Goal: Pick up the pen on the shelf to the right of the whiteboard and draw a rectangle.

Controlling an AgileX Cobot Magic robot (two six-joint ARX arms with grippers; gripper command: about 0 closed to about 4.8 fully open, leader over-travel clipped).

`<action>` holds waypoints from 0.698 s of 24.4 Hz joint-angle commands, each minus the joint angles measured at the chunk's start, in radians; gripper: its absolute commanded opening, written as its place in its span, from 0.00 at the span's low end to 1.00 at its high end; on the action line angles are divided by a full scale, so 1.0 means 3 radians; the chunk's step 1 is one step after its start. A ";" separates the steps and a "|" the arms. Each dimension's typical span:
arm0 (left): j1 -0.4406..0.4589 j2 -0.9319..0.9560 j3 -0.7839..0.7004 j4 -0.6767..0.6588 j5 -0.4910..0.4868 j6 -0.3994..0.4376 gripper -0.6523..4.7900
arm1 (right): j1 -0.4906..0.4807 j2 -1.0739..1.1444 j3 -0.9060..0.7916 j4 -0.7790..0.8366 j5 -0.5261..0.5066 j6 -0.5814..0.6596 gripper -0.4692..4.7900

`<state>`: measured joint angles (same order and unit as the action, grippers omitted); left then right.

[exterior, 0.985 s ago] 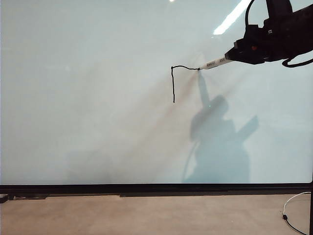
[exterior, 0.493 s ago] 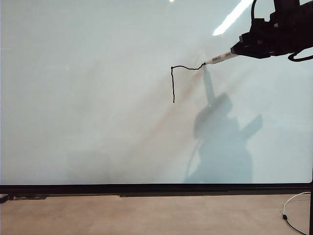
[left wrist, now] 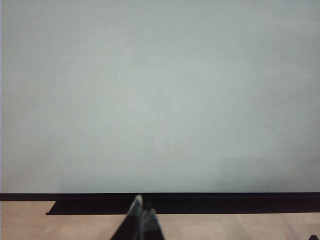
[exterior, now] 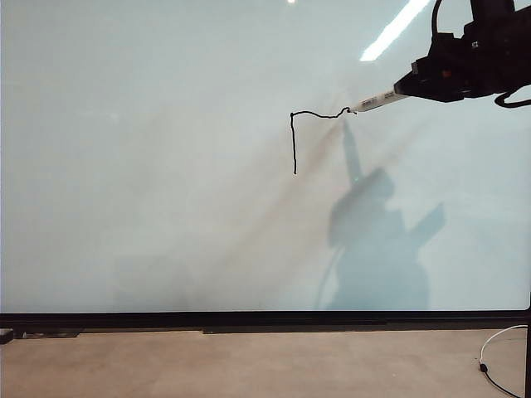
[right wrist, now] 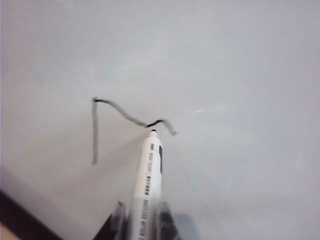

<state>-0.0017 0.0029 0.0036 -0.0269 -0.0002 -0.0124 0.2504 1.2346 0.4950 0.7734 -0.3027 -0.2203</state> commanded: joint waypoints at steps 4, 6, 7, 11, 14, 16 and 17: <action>-0.0001 0.0001 0.0009 0.0018 0.0011 0.0015 0.11 | 0.0364 0.0009 -0.0203 0.0135 0.0052 0.0050 0.08; -0.0001 0.0001 0.0010 0.0019 0.0013 0.0015 0.11 | 0.0422 0.0165 -0.0202 0.0248 0.0055 0.0076 0.08; -0.0001 0.0001 0.0009 0.0020 0.0010 0.0015 0.11 | 0.0422 0.0239 -0.0202 0.0322 0.0053 0.0118 0.08; -0.0001 0.0001 0.0009 0.0019 0.0011 0.0015 0.11 | 0.0450 0.0585 -0.0198 0.0669 0.0061 0.0206 0.08; -0.0001 0.0001 0.0010 0.0020 0.0013 0.0015 0.11 | 0.0450 0.0767 -0.0114 0.0701 0.0039 0.0211 0.08; -0.0001 0.0001 0.0010 0.0020 0.0011 0.0015 0.11 | 0.0450 0.0868 -0.0045 0.0735 0.0038 0.0211 0.08; -0.0001 0.0001 0.0010 0.0019 0.0011 0.0015 0.11 | 0.0450 0.0884 -0.0028 0.0730 0.0038 0.0211 0.08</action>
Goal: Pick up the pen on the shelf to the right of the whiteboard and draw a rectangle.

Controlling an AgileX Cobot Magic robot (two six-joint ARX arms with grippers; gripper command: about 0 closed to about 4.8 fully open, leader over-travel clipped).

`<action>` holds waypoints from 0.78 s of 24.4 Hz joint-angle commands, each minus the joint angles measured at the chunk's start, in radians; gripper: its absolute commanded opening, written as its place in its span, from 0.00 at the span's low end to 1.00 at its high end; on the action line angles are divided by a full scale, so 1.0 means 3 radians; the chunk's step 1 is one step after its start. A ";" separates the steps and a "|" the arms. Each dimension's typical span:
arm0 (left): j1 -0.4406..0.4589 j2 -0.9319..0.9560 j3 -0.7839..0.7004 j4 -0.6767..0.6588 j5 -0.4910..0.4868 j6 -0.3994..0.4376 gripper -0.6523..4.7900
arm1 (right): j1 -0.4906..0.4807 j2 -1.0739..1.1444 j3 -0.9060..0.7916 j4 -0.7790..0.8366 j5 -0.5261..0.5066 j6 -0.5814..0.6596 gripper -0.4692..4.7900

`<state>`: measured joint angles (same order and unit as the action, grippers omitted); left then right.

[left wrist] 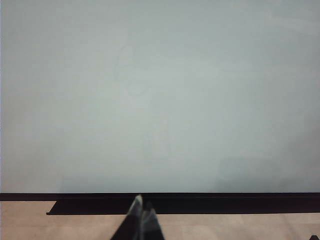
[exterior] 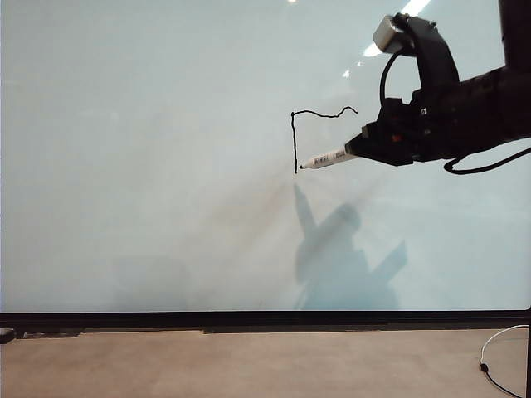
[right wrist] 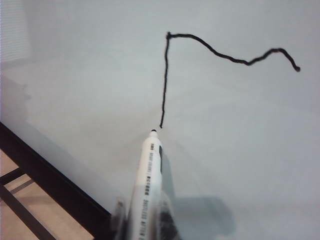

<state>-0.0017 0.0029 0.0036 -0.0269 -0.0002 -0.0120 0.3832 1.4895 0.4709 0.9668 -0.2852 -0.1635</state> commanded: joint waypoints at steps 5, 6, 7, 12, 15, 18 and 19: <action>0.0000 0.0001 0.0009 0.0020 0.0013 0.0014 0.11 | 0.0006 0.0135 0.0109 0.0102 -0.0019 0.0020 0.08; 0.0000 0.0001 0.0009 0.0019 0.0011 0.0014 0.11 | 0.0006 0.0148 0.0114 0.0106 -0.0019 0.0020 0.08; -0.0001 0.0001 0.0010 0.0020 0.0013 0.0014 0.11 | 0.0006 0.0151 0.0121 0.0104 -0.0019 0.0019 0.08; -0.0001 0.0001 0.0010 0.0019 0.0013 0.0014 0.11 | 0.0005 0.0214 0.0165 0.0108 -0.0019 0.0014 0.08; -0.0001 0.0001 0.0009 0.0019 0.0013 0.0014 0.11 | 0.0005 0.0231 0.0189 0.0111 -0.0017 0.0013 0.08; -0.0001 0.0001 0.0010 0.0019 0.0013 0.0014 0.11 | 0.0005 0.0231 0.0189 0.0107 0.0014 0.0010 0.08; 0.0000 0.0001 0.0009 0.0019 0.0011 0.0014 0.11 | 0.0005 0.0231 0.0189 0.0107 0.0024 0.0010 0.08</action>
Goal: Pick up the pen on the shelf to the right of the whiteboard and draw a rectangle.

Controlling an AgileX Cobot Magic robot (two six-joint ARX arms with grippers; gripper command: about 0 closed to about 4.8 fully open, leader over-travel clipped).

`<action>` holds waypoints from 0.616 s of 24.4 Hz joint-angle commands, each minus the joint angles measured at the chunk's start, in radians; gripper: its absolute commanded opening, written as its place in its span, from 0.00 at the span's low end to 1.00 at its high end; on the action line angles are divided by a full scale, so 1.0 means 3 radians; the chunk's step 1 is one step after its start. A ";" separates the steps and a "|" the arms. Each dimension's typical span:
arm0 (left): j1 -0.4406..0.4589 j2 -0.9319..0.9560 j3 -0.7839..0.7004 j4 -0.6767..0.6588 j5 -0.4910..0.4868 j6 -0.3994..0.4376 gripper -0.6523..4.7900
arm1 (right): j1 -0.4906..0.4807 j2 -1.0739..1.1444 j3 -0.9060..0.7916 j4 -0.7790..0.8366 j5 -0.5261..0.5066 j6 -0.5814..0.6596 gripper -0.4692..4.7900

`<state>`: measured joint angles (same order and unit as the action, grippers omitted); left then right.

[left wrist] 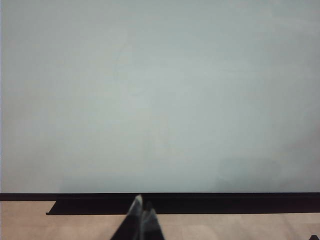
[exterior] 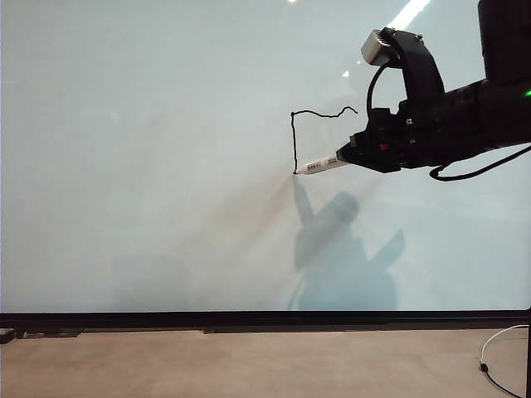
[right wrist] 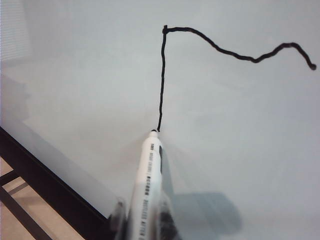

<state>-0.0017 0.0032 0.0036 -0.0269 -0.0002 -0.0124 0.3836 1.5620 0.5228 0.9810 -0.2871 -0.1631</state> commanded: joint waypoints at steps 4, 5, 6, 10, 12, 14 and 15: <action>0.0000 0.0000 0.0009 0.0020 0.0013 0.0015 0.11 | 0.0004 -0.0010 0.0015 0.0060 0.0106 0.0009 0.08; 0.0000 0.0000 0.0009 0.0019 0.0013 0.0015 0.11 | 0.0004 -0.0010 0.0015 0.0060 0.0117 0.0009 0.08; 0.0000 0.0000 0.0010 0.0019 0.0013 0.0015 0.11 | 0.0004 -0.0011 0.0015 0.0060 0.0118 0.0009 0.08; 0.0000 0.0000 0.0010 0.0019 0.0013 0.0015 0.11 | 0.0001 -0.0018 0.0009 0.0061 0.0140 0.0004 0.08; -0.0001 0.0000 0.0009 0.0019 0.0013 0.0015 0.11 | -0.0005 -0.0022 0.0009 0.0061 0.0144 -0.0006 0.08; 0.0000 0.0000 0.0010 0.0019 0.0011 0.0015 0.11 | -0.0013 -0.0027 0.0009 0.0060 0.0154 -0.0006 0.08; 0.0000 0.0000 0.0009 0.0019 0.0011 0.0015 0.11 | -0.0013 -0.0032 0.0008 0.0057 0.0155 -0.0009 0.08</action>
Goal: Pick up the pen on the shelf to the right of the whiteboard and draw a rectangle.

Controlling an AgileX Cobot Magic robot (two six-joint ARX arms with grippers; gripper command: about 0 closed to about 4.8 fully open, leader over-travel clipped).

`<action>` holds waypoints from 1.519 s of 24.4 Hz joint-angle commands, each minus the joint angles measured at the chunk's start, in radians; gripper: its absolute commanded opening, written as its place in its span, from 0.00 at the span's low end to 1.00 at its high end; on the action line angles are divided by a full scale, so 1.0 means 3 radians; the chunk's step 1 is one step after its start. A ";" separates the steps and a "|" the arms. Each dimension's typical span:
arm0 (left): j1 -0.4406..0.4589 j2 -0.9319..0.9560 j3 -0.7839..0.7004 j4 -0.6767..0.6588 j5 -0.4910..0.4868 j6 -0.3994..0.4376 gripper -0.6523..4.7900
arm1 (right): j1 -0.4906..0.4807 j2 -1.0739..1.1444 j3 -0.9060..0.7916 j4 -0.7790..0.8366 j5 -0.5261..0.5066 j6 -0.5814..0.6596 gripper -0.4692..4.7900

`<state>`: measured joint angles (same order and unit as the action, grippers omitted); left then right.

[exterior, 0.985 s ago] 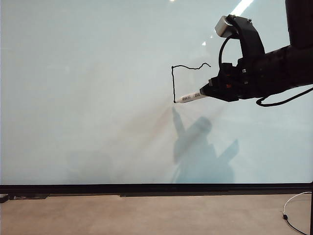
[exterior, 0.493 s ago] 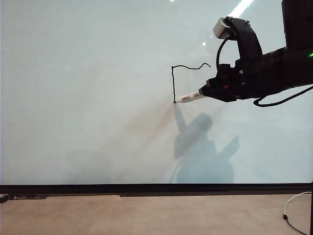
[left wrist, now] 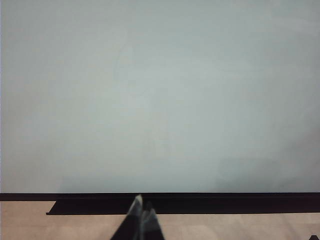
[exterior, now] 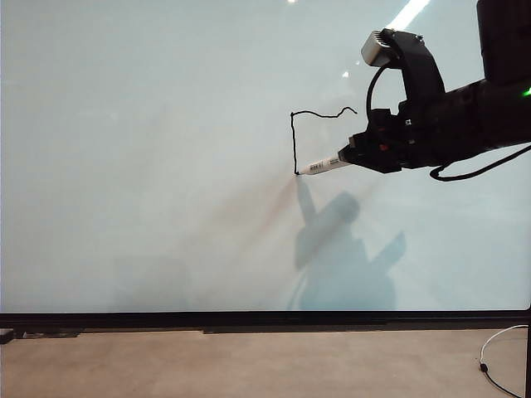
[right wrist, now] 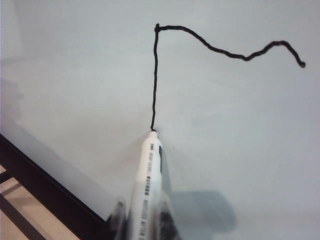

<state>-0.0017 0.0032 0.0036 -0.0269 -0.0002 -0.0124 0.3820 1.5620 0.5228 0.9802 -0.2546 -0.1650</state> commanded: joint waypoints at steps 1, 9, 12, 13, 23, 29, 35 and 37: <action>-0.0001 0.0000 0.0009 0.0019 0.0013 0.0015 0.11 | -0.0017 -0.0034 0.0008 0.0058 0.0056 -0.0008 0.08; 0.0000 0.0000 0.0010 0.0020 0.0013 0.0015 0.11 | -0.0154 -0.0169 -0.0085 0.0032 0.0052 -0.0037 0.08; 0.0000 0.0000 0.0010 0.0020 0.0011 0.0015 0.11 | -0.0173 -0.0212 -0.0136 0.0041 0.0053 -0.0037 0.08; 0.0000 0.0000 0.0010 0.0019 0.0015 0.0015 0.11 | -0.0192 -0.0233 -0.0154 0.0034 0.0053 -0.0037 0.08; -0.0001 0.0000 0.0010 0.0020 0.0013 0.0015 0.11 | -0.0248 -0.0337 -0.0262 0.0036 0.0111 -0.0036 0.08; -0.0001 0.0000 0.0010 0.0020 0.0013 0.0015 0.11 | -0.0258 -0.0393 -0.0296 0.0039 0.0153 -0.0038 0.08; 0.0000 0.0000 0.0009 0.0019 0.0011 0.0015 0.11 | -0.0278 -0.0413 -0.0304 0.0004 0.0172 -0.0047 0.08; -0.0001 0.0000 0.0010 0.0020 0.0013 0.0015 0.11 | -0.0278 -0.0413 -0.0304 -0.0004 0.0174 -0.0047 0.08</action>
<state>-0.0017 0.0025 0.0036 -0.0269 -0.0002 -0.0124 0.2996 1.4441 0.4309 0.9676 -0.2058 -0.1768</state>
